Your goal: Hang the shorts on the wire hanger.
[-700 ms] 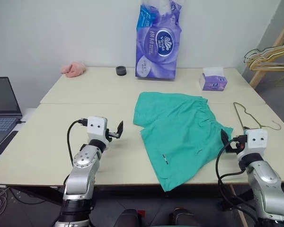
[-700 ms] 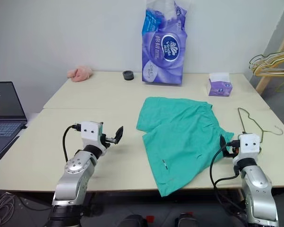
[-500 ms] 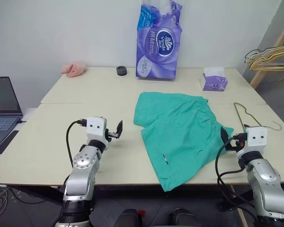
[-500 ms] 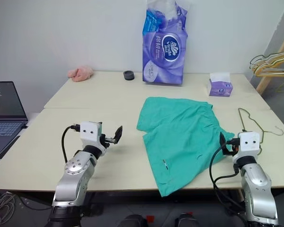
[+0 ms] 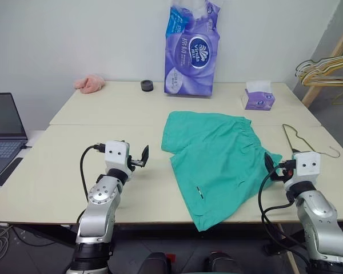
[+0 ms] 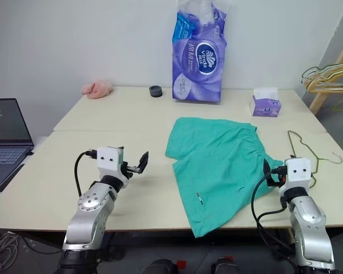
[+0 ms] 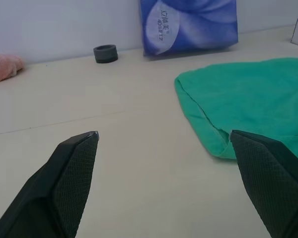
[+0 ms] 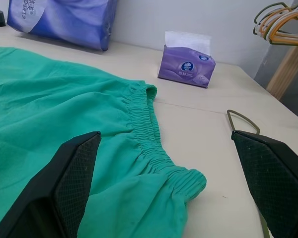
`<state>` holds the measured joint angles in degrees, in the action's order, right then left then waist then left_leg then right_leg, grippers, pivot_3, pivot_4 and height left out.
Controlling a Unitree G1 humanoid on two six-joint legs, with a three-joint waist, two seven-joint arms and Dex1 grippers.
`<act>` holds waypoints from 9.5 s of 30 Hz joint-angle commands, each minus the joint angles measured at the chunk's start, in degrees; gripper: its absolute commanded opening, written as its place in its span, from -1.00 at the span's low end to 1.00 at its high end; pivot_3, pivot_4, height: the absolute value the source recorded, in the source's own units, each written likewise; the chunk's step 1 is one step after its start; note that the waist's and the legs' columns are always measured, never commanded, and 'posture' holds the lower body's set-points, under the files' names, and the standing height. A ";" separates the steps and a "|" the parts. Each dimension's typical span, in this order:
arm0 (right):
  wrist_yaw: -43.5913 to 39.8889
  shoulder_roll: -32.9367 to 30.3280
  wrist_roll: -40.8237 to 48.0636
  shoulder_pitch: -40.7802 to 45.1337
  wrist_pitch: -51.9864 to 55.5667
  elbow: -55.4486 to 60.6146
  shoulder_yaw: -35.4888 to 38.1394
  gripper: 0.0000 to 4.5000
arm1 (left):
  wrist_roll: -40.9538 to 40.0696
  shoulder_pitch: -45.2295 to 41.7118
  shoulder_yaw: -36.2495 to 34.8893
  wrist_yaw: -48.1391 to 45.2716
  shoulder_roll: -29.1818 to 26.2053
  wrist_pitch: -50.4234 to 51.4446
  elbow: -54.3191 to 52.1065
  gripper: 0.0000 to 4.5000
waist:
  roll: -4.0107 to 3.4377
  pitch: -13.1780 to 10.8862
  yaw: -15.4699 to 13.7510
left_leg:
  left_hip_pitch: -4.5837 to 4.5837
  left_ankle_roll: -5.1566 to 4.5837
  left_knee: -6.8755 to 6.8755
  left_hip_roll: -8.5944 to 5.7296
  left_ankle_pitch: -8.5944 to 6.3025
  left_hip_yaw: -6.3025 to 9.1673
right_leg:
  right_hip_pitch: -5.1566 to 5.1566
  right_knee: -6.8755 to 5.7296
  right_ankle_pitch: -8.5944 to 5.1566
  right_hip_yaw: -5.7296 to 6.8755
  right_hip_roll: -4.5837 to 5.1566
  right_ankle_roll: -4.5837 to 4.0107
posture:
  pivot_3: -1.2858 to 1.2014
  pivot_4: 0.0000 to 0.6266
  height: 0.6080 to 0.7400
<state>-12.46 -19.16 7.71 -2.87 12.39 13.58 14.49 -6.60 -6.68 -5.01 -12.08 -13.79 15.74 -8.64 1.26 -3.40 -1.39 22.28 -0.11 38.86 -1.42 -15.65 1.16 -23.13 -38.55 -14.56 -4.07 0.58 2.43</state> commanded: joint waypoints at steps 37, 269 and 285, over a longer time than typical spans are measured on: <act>-31.11 -24.04 13.31 -22.60 11.02 25.61 2.98 1.00 | -9.61 -15.74 33.29 -55.75 -21.48 15.89 -1.21 0.99 | -0.13 0.46 4.19 | -0.88 -0.05 -0.08 0.13 -0.35 0.14 | 0.89 0.00 -1.03 0.04 -0.18 0.10 | -0.10 -0.91 1.00; -20.71 -34.73 -27.60 20.98 -18.93 0.91 -19.58 -1.00 | -14.97 -31.23 13.87 -60.79 -27.20 20.02 19.52 0.96 | -0.22 -1.06 7.50 | -0.45 -0.15 -0.08 -0.03 -0.84 0.29 | 0.78 0.60 -0.89 0.05 0.48 0.18 | -0.09 -0.87 1.00; -18.75 -30.74 -29.24 22.81 -29.80 -0.22 -19.32 -1.00 | -16.18 -27.92 16.03 -65.78 -26.39 22.58 16.67 0.88 | -0.22 -1.05 7.89 | -0.51 -0.15 0.00 -0.03 -0.83 0.28 | 0.81 0.48 -0.89 0.03 0.46 0.18 | -0.10 -0.86 1.00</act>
<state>-32.18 -50.02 -21.31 18.78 -16.59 13.07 -6.79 -21.80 -34.18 11.06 -77.10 -39.83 37.69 9.61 1.04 -4.46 6.50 21.77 -0.26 38.86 -1.45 -16.48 1.44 -22.32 -38.07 -15.45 -4.03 1.04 2.61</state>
